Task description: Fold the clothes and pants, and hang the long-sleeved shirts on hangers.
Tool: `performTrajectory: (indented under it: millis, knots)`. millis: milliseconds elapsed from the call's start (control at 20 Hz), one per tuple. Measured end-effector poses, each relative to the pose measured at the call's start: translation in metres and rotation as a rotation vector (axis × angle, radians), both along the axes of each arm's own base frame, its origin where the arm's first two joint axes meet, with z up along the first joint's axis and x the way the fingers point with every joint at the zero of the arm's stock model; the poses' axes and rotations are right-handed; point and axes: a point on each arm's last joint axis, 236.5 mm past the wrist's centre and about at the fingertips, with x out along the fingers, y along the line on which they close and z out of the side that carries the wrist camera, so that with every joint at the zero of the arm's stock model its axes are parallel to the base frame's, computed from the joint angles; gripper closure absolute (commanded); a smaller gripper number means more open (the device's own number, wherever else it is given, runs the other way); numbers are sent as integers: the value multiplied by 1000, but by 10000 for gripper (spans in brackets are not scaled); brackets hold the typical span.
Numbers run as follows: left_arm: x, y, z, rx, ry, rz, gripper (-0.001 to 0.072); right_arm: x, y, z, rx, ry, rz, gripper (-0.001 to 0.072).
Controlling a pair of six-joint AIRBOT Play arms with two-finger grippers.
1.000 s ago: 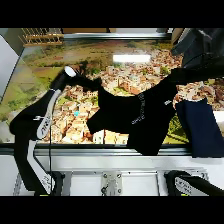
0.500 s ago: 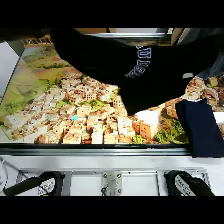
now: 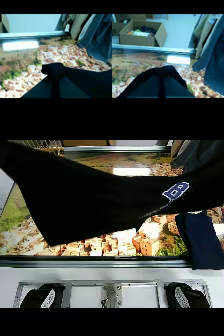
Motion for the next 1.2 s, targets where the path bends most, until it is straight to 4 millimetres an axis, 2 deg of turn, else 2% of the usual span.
performTrajectory:
  millis: [50,150,300,400,500,600,700,750,800,850,900,1050,1100,1200]
  knots:
    - [-4,0,-11,-15,25,6,702,2,0,-4,10,16,2,702]
    - [-5,4,-45,-45,113,33,702,13,4,-19,38,80,33,702]
    - [12,15,-113,-68,295,95,702,52,14,-64,106,248,116,702]
    - [33,21,-163,-78,424,126,702,91,25,-110,153,399,180,702]
    - [63,27,-210,-78,532,154,702,132,39,-164,187,550,234,702]
    - [102,34,-248,-70,594,179,702,172,48,-223,207,676,250,701]
    - [148,40,-277,-52,618,193,702,208,52,-273,229,749,240,698]
    - [172,41,-289,-45,630,190,666,222,53,-293,243,770,232,679]
    - [195,43,-300,-39,637,188,359,235,54,-311,254,781,222,524]
    - [216,43,-311,-38,655,183,87,246,53,-322,263,782,211,283]
    - [236,44,-322,-40,674,181,97,254,52,-331,274,780,203,115]
    - [268,53,-343,-63,746,184,97,266,46,-335,311,758,183,129]
    - [271,58,-346,-66,767,187,97,267,39,-330,316,742,172,129]
    - [265,72,-350,-46,804,203,97,261,26,-312,319,711,154,130]
